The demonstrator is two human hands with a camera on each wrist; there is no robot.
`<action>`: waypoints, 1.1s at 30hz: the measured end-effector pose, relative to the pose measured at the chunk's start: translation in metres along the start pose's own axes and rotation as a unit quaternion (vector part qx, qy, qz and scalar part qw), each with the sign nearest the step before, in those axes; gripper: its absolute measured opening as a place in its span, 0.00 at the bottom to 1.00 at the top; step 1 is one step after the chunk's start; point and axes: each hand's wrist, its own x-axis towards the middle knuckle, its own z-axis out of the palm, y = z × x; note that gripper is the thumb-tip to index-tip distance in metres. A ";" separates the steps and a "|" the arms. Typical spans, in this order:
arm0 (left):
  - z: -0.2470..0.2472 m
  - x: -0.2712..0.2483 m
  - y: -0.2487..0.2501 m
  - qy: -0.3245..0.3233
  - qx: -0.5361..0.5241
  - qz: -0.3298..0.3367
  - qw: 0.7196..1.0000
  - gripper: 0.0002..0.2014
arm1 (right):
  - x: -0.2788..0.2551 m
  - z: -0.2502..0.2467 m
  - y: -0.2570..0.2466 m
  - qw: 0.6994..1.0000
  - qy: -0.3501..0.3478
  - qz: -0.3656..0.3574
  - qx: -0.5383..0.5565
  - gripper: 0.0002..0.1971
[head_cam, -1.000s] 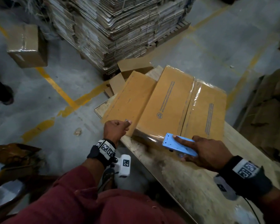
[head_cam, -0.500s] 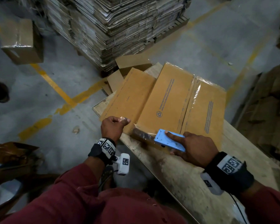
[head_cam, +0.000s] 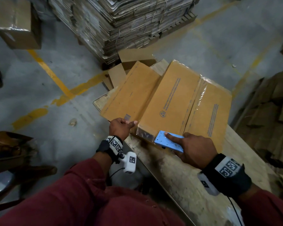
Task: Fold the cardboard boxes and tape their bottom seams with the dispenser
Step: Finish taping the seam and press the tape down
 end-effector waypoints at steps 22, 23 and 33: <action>-0.009 0.006 0.004 -0.274 -0.054 -0.209 0.937 0.18 | 0.025 -0.007 -0.005 0.998 -0.023 -0.032 -0.043 0.34; -0.009 0.008 0.006 -0.296 -0.055 -0.217 0.929 0.15 | 0.025 -0.008 -0.005 0.998 -0.022 -0.033 -0.043 0.34; -0.012 0.031 -0.001 -0.327 0.083 -0.229 0.913 0.18 | 0.021 -0.008 -0.006 0.999 -0.031 -0.029 -0.032 0.36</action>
